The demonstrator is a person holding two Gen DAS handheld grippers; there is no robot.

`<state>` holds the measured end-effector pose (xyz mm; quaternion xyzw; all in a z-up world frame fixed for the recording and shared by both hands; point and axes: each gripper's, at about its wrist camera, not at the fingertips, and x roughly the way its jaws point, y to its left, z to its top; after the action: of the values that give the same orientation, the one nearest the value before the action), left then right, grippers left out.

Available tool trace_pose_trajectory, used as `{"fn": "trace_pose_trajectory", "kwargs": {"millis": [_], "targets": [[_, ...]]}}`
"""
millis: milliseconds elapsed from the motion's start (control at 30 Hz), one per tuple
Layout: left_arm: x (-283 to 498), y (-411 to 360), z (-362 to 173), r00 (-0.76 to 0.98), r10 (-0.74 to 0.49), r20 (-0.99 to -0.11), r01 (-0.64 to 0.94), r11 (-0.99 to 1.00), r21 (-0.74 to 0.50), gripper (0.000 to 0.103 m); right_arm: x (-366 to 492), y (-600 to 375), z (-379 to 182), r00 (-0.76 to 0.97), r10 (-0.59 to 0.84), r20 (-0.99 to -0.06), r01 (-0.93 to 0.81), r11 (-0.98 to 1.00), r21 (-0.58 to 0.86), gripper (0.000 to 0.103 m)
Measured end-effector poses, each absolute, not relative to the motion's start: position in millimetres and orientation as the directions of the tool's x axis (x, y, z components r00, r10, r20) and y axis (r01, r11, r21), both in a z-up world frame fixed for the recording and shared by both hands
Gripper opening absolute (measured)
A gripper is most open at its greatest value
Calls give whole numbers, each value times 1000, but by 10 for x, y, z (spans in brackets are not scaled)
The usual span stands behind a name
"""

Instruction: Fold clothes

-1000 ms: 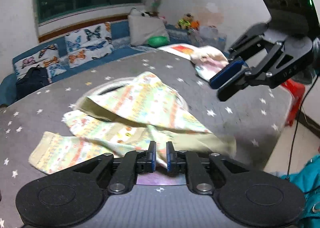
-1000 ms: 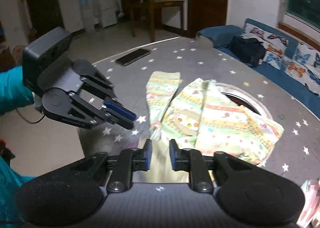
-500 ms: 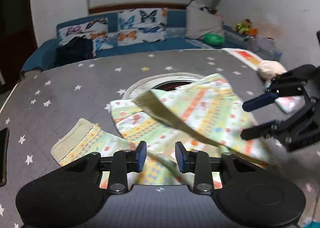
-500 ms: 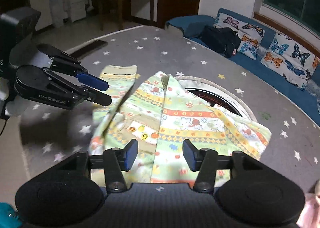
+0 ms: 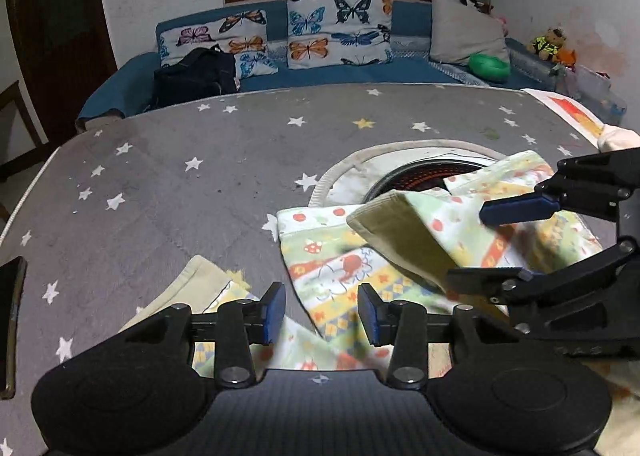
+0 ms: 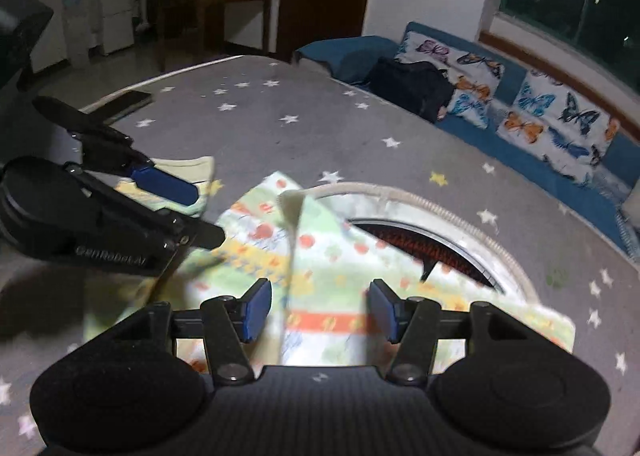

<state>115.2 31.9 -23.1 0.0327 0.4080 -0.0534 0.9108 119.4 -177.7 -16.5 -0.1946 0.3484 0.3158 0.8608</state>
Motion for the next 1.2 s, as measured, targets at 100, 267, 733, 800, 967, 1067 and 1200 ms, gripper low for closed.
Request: {"fn": "trace_pose_trajectory", "kwargs": {"millis": [100, 267, 733, 800, 967, 1067, 1200], "targets": [[1231, 315, -268, 654, -66, -753, 116, 993, 14, 43, 1268, -1759, -207, 573, 372, -730, -661, 736, -144, 37], [1284, 291, -300, 647, -68, -759, 112, 994, 7, 43, 1309, -1953, -139, 575, 376, -727, -653, 747, -130, 5], [1395, 210, -412, 645, -58, -762, 117, 993, 23, 43, 1241, -3296, 362, 735, 137, -664, -371, 901, -226, 3], [1427, 220, -417, 646, -58, -761, 111, 994, 18, 43, 1243, -3388, 380, 729, 146, -669, -372, 904, -208, 8], [1436, 245, -431, 656, -45, -753, 99, 995, 27, 34, 1242, -3157, 324, 651, 303, -696, -491, 867, -81, 42], [1428, 287, -429, 658, -43, -752, 95, 995, 26, 30, 1284, -2822, 218, 579, 392, -715, -573, 819, -15, 42], [1437, 370, -417, 656, -37, -754, 76, 997, 17, 31, 1320, -2321, 30, 523, 438, -731, -653, 758, -13, 48]]}}
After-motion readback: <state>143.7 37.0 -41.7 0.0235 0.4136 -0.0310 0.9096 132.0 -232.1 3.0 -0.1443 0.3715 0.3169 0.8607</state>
